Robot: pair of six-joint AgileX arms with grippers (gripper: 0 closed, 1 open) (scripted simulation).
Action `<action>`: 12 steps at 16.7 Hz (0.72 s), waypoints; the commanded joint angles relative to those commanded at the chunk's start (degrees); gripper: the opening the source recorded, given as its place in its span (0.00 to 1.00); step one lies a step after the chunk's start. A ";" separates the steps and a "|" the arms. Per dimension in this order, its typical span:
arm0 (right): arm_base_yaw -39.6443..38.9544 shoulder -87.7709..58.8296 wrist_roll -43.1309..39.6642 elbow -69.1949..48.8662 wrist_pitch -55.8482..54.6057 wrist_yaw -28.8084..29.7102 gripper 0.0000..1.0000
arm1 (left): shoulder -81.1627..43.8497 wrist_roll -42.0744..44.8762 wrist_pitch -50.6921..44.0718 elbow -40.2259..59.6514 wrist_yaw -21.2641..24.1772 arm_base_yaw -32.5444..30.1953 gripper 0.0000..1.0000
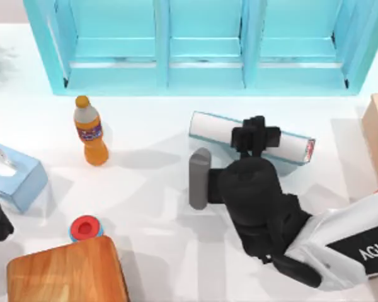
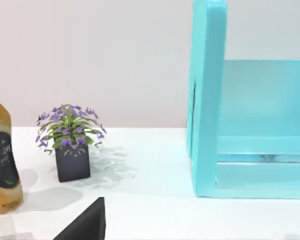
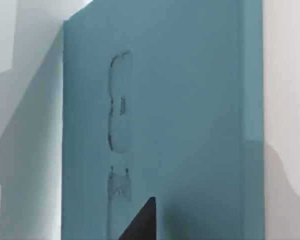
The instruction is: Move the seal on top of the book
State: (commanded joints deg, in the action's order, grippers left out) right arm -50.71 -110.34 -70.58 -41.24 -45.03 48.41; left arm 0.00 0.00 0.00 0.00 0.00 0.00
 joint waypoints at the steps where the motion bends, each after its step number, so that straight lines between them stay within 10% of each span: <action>1: 0.00 0.00 0.00 0.00 0.00 0.00 0.90 | 0.00 0.00 0.00 0.00 0.00 0.00 1.00; 12: -0.15 -0.04 0.18 0.14 0.17 0.10 1.00 | 0.00 0.00 0.00 0.00 0.00 0.00 1.00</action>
State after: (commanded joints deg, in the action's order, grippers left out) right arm -50.86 -110.37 -70.40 -41.10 -44.86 48.51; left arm 0.00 0.00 0.00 0.00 0.00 0.00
